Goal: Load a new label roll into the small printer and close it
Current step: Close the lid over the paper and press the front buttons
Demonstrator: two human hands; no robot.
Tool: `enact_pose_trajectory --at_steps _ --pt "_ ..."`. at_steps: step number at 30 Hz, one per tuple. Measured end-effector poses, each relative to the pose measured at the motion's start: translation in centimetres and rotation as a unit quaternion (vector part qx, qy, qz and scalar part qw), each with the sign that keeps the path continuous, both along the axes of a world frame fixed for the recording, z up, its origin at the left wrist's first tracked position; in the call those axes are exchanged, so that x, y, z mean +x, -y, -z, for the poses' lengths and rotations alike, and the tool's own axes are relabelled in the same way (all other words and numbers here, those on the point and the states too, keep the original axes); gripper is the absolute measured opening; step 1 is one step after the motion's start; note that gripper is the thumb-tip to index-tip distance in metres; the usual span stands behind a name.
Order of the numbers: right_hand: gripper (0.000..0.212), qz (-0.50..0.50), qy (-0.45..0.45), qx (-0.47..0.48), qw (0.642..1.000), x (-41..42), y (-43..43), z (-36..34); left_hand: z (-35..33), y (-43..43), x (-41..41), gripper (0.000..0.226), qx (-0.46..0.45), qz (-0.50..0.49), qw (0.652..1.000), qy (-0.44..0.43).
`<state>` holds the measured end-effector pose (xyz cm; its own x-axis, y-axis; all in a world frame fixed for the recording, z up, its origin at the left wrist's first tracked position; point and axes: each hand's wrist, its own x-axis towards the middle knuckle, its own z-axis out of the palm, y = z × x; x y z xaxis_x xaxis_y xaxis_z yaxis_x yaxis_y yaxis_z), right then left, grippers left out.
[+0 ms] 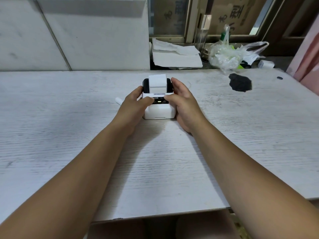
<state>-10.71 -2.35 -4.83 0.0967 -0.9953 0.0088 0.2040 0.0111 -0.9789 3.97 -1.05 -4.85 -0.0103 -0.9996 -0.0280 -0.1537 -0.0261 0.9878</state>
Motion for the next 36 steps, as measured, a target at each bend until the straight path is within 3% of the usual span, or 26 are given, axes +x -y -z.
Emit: enact_pose_trajectory --at_steps 36 --pt "0.061 0.011 0.018 0.012 1.0 0.1 0.24 0.04 0.25 0.11 0.06 0.041 -0.009 -0.001 1.0 -0.002"
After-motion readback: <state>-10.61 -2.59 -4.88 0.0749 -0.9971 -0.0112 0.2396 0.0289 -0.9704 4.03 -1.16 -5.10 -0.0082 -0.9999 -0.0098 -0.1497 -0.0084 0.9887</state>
